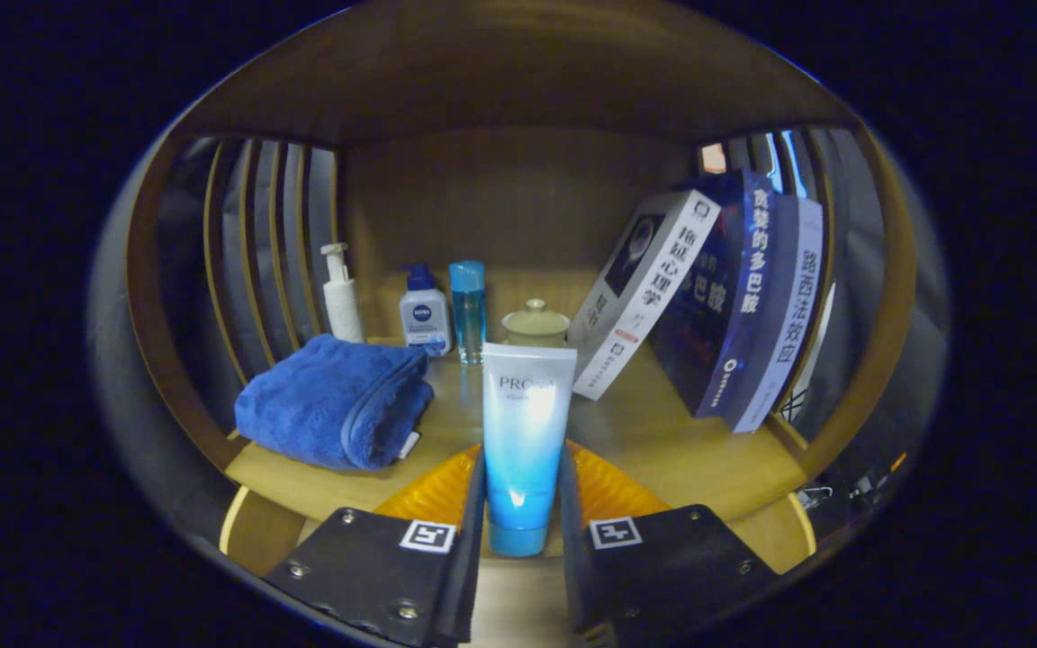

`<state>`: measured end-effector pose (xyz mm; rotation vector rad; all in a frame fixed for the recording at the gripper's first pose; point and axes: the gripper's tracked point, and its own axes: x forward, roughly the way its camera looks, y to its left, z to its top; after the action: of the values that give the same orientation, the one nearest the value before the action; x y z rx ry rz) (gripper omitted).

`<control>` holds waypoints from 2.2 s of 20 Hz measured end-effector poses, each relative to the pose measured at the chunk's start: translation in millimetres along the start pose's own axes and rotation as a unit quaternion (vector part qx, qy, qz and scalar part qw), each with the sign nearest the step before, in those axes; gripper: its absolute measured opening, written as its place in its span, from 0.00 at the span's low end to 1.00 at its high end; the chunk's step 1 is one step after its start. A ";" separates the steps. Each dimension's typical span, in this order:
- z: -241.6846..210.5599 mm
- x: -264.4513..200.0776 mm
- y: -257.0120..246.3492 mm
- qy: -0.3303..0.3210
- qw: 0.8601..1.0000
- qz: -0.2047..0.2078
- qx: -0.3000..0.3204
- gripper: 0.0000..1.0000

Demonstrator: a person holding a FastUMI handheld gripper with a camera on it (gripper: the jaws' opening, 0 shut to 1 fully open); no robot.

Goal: Pull open the drawer, take out the items inside it, and place them on the countertop above the cabinet.

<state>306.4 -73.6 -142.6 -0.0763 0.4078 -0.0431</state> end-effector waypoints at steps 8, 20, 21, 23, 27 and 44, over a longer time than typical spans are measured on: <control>-20.9 41.6 11.0 0.017 1.000 0.000 0.020 0.40; -5.4 5.9 4.5 -0.019 0.998 -0.038 0.045 0.98; -0.9 -2.8 8.5 -0.029 0.998 -0.029 0.040 0.99; 3.2 -22.5 13.6 -0.043 0.999 -0.013 0.024 0.99; 7.7 -68.4 15.0 -0.065 0.998 -0.007 0.001 0.99; -88.4 -260.5 17.1 -0.139 0.989 -0.001 0.042 0.99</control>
<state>32.8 -47.5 -122.1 0.0012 0.1259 -0.0514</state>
